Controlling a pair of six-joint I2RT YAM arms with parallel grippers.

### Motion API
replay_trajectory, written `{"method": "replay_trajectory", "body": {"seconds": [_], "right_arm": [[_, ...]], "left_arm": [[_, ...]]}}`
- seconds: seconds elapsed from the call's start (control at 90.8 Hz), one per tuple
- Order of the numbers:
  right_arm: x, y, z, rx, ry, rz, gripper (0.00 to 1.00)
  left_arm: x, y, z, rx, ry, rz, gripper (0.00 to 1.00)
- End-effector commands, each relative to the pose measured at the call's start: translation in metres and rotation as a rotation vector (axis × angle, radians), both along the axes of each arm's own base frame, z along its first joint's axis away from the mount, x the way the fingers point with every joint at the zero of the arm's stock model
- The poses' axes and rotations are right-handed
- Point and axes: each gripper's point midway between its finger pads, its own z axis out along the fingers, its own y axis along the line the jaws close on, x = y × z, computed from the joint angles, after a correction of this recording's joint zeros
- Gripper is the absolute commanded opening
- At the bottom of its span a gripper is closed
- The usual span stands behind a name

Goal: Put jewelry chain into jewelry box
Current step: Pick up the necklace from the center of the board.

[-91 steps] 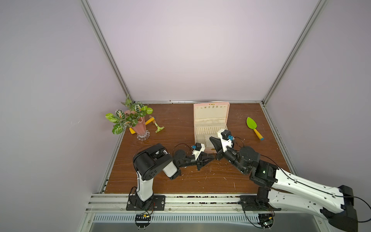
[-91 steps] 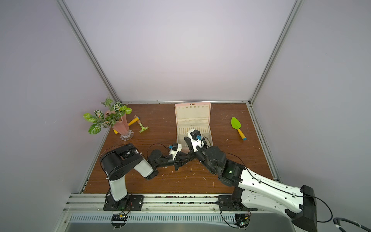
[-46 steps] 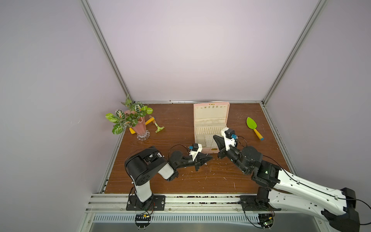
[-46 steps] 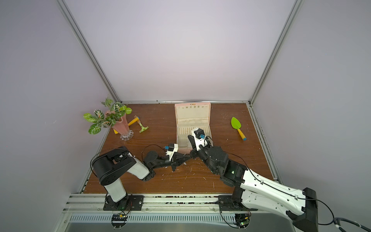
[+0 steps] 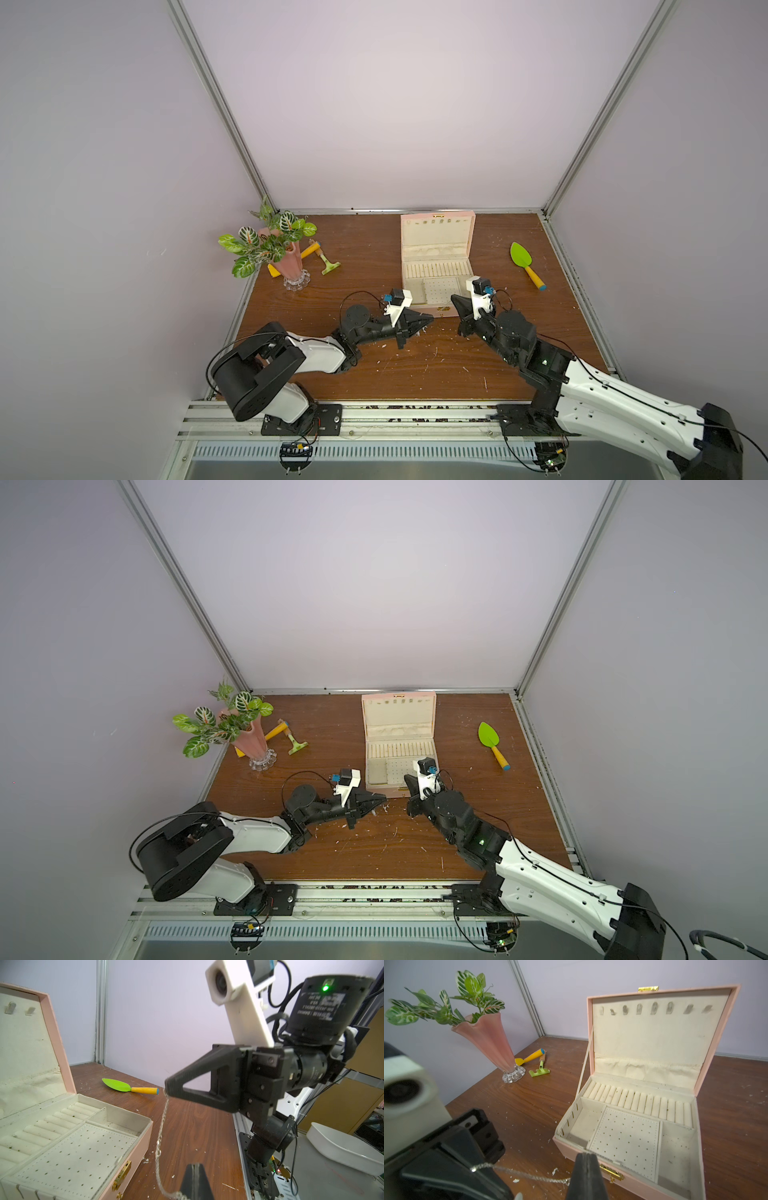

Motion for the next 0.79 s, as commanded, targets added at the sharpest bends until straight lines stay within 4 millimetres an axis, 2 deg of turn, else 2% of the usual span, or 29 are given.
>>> {"method": "replay_trajectory", "body": {"seconds": [0.0,0.33,0.495,0.616,0.782], "right_arm": [[-0.007,0.010,0.007,0.151,0.007,0.057,0.00],[-0.026,0.029,-0.038,0.253,0.054,0.207,0.00],[-0.029,0.034,-0.064,0.217,0.101,0.228,0.00],[-0.029,0.030,-0.077,0.189,0.115,0.217,0.12],[-0.026,0.023,-0.086,0.142,0.118,0.178,0.34]], "left_arm": [[0.005,0.000,0.000,0.066,0.011,0.009,0.00],[0.011,0.002,-0.012,0.261,0.068,0.023,0.00],[0.009,0.000,-0.013,0.280,0.068,0.002,0.00],[0.009,0.000,-0.018,0.306,0.063,-0.004,0.00],[0.009,-0.001,-0.025,0.351,0.068,-0.020,0.00]]}}
